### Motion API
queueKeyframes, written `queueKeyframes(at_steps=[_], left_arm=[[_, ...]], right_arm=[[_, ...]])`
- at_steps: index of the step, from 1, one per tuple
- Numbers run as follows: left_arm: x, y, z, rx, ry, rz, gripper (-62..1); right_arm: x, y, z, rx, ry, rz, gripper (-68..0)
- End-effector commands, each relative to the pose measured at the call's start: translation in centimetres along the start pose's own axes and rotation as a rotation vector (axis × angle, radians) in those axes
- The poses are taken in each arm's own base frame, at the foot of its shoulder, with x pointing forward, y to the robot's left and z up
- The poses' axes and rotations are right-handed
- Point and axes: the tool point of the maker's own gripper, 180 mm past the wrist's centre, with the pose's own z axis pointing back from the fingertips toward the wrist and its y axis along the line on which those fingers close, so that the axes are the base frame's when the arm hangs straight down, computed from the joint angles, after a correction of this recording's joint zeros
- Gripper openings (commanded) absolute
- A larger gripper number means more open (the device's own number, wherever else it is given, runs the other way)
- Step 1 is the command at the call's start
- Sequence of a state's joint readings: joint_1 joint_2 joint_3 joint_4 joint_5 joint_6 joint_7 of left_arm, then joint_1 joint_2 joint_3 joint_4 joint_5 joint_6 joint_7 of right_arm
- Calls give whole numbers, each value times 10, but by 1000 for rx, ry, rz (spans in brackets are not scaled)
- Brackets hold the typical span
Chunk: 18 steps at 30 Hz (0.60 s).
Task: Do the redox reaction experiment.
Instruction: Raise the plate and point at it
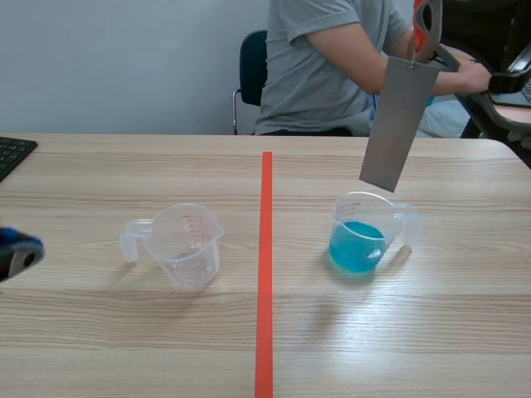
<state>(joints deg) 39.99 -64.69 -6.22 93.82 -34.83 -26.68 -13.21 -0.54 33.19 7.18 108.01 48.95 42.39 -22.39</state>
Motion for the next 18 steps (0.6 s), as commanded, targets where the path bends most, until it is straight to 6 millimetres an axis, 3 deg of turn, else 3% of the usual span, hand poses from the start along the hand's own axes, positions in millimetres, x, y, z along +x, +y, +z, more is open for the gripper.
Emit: queueKeyframes(at_steps=[1, 6, 18], left_arm=[[18, -4, -8, -25, -61, -19, -573], [49, -7, -30, -72, -151, -76, -573], [87, -25, -104, -92, -252, -173, -573]], right_arm=[[16, -6, 3, -8, -39, 35, -658], [16, -6, 3, -8, -40, 35, -658], [16, -6, 3, -8, -40, 35, -658]])
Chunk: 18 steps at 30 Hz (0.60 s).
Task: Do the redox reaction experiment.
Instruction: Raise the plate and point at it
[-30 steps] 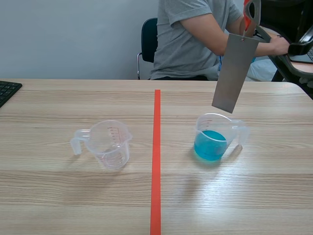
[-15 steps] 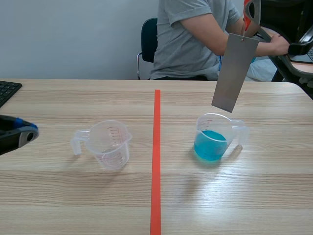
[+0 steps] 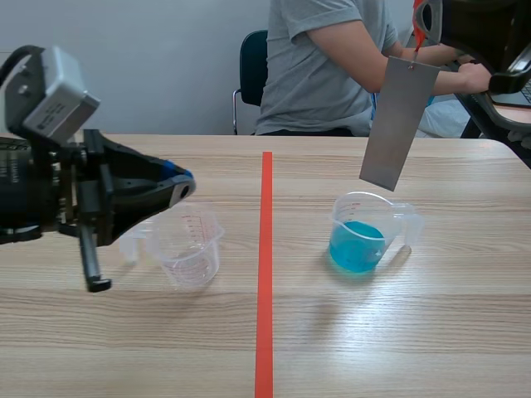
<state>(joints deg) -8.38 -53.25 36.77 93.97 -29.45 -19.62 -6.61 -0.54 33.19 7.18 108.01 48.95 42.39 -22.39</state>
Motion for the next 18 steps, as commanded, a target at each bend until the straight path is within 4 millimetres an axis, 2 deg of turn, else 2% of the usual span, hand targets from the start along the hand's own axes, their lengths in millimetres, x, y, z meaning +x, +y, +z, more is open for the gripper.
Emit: queueKeyframes(at_steps=[1, 10, 18], left_arm=[[5, 10, -9, 35, -36, -3, -573], [-11, 20, -71, 21, -23, 39, -573], [2, 21, -115, -14, -54, 30, -573]], right_arm=[[16, -6, 3, -8, -40, 35, -658], [16, -6, 3, -8, -40, 35, -658], [16, -6, 3, -8, -40, 35, -658]])
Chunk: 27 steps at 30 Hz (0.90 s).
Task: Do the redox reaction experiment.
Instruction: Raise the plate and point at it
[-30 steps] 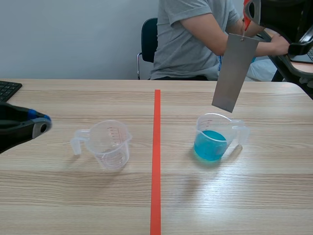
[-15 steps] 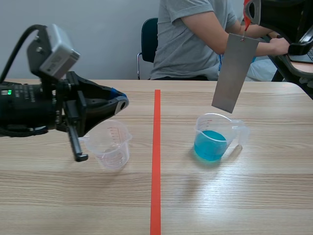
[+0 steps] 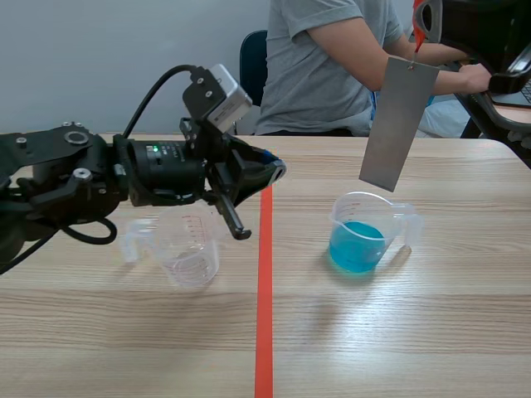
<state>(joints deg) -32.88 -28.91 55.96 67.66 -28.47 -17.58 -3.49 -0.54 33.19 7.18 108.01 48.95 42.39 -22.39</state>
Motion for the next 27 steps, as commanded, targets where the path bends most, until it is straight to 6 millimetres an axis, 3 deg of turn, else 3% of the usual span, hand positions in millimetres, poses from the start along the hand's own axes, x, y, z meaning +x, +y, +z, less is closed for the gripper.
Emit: queueKeyframes(at_steps=[1, 7, 14, 27], left_arm=[[20, 1, -8, -1, -56, -8, -573], [23, 1, -34, -4, -65, 2, -573], [19, -12, -58, -30, -50, 6, -573], [20, -25, -70, -59, -56, 5, -573]], right_arm=[[16, -6, 3, -8, -40, 35, -658], [16, -6, 3, -8, -40, 35, -658], [16, -6, 3, -8, -40, 35, -658], [16, -6, 3, -8, -40, 35, -658]])
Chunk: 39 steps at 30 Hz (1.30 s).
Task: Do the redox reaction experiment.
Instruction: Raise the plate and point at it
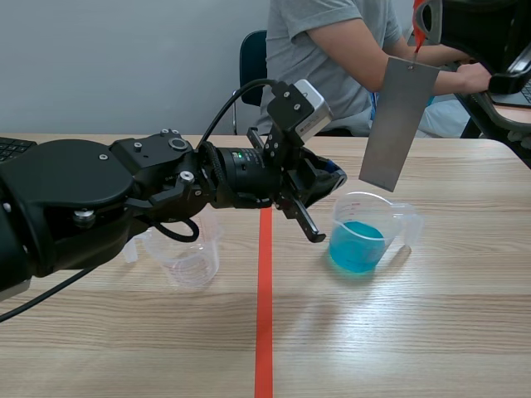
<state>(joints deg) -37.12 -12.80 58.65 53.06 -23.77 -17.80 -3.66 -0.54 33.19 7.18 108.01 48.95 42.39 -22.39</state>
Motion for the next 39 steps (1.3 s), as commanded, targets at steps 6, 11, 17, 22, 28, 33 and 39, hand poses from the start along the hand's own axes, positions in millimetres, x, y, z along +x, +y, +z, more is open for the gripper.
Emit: queueKeyframes(at_steps=[6, 11, 17, 22, 28, 33, 39], left_arm=[[19, 0, -4, -5, -56, -11, -573], [19, 0, -4, -4, -56, -11, -573], [19, 0, -4, -4, -56, -11, -573], [19, 0, -4, -4, -55, -11, -573], [17, 1, -3, -2, -50, -9, -573], [13, 1, -3, -2, -31, -26, -573], [13, 2, -4, 4, -32, -29, -573]], right_arm=[[16, -6, 3, -8, -40, 35, -658], [16, -6, 3, -8, -40, 35, -658], [16, -6, 3, -8, -40, 35, -658], [16, -6, 3, -8, -40, 35, -658], [16, -6, 3, -8, -40, 35, -658], [16, -6, 3, -8, -40, 35, -658], [16, -6, 3, -8, -39, 35, -658]])
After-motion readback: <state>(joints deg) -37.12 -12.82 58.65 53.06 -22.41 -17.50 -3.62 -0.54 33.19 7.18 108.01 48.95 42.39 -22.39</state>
